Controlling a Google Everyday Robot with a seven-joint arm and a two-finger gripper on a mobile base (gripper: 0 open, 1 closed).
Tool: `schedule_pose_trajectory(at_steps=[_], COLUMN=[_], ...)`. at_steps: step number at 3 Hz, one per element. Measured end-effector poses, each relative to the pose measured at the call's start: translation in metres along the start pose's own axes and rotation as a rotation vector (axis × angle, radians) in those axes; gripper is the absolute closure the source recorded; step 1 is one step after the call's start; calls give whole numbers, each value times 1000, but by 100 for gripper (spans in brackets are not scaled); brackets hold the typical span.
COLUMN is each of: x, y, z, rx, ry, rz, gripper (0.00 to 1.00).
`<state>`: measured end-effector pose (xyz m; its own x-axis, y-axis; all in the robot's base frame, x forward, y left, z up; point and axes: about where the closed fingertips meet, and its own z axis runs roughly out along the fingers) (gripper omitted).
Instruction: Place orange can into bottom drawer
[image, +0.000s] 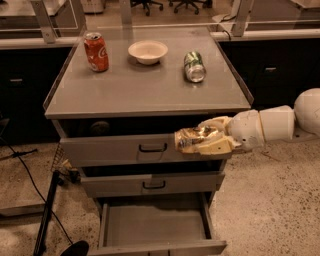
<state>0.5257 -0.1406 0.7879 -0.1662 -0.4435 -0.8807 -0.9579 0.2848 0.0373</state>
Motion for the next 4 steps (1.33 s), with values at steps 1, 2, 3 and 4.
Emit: schedule_pose_trajectory(at_steps=[1, 2, 3, 4], x=[0, 24, 58, 107], y=[0, 17, 39, 61], z=[0, 13, 31, 63], rx=[0, -24, -54, -73], ry=[0, 2, -2, -60], rz=[0, -13, -24, -49], gripper=[100, 100, 100, 100])
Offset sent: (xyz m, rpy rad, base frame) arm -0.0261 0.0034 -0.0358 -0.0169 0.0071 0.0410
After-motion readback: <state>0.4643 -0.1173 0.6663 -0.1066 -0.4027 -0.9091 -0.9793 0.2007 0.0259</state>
